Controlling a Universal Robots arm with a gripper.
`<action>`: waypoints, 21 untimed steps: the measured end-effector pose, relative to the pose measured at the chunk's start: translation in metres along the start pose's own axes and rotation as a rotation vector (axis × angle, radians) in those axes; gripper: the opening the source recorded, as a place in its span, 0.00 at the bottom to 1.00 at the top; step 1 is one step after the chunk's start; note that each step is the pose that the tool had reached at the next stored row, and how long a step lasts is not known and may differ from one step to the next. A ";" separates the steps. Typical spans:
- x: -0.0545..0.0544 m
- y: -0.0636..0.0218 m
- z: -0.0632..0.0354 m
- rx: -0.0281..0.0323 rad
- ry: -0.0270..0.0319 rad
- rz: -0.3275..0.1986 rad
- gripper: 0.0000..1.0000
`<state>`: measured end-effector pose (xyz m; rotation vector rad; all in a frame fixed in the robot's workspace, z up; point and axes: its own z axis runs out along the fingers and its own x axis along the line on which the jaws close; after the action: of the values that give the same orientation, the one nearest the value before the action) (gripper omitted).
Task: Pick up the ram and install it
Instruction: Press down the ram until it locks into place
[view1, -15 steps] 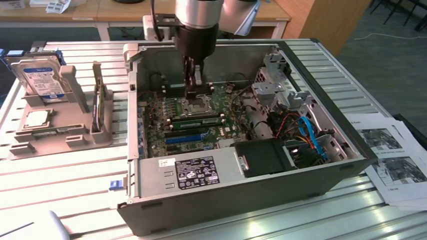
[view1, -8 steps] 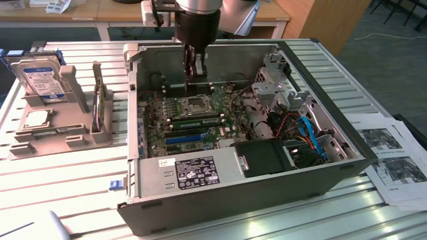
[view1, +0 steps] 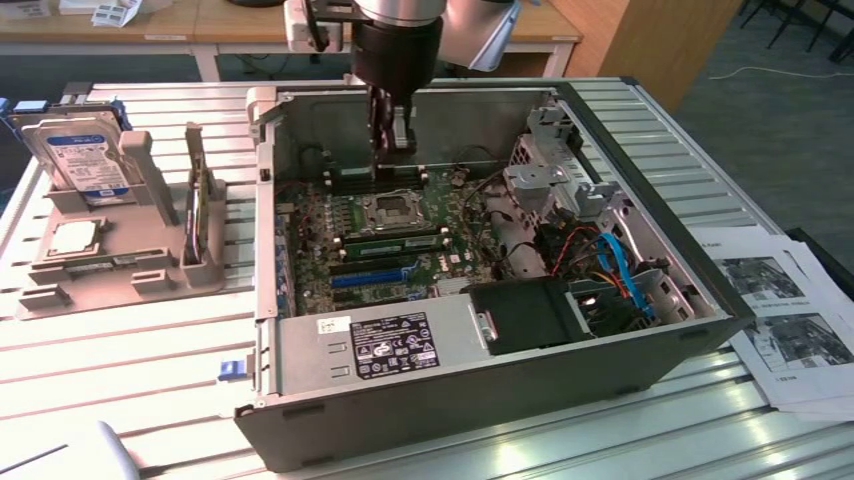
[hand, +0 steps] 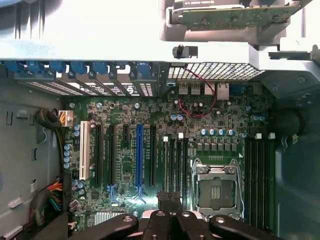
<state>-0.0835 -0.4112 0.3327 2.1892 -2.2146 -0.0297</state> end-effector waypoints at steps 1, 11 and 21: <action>0.000 -0.0028 -0.0001 0.0001 -0.0001 0.000 0.10; 0.000 -0.0406 -0.0013 0.0000 -0.0002 0.000 0.10; 0.000 -0.0439 -0.0014 0.0000 -0.0002 0.000 0.10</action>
<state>-0.0395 -0.4113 0.3327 2.1892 -2.2149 -0.0299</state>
